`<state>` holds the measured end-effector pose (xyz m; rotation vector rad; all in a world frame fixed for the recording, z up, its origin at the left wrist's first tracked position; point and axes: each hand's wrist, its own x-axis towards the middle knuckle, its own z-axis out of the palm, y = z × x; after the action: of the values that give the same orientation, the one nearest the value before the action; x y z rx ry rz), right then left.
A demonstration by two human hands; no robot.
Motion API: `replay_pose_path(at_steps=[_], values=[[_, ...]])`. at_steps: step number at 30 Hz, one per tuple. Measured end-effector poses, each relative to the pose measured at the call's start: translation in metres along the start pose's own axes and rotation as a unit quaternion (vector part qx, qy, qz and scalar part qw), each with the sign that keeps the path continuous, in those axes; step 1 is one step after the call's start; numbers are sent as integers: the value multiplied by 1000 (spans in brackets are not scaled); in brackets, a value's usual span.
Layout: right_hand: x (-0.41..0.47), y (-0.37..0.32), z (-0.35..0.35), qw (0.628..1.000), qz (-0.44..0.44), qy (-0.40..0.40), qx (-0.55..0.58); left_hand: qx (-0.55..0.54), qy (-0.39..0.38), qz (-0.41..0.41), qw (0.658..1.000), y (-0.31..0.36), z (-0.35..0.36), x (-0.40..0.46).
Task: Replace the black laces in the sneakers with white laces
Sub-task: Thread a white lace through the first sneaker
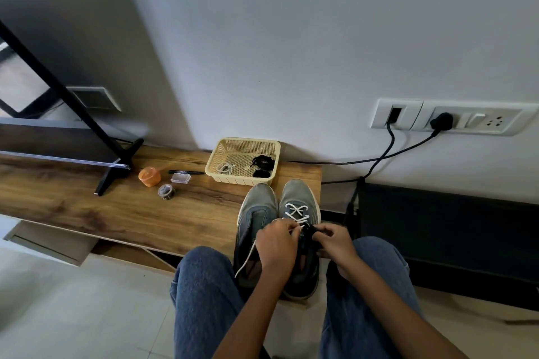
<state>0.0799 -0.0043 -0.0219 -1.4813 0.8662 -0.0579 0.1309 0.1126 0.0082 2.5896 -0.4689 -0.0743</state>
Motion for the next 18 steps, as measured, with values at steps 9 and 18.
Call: replay_pose_path(at_steps=[9, 18], values=[[0, -7, -5, 999, 41, -14, 27, 106, 42, 35, 993, 3, 19, -5], [-1, -8, -6, 999, 27, -28, 8, 88, 78, 31, 993, 2, 27, -4]])
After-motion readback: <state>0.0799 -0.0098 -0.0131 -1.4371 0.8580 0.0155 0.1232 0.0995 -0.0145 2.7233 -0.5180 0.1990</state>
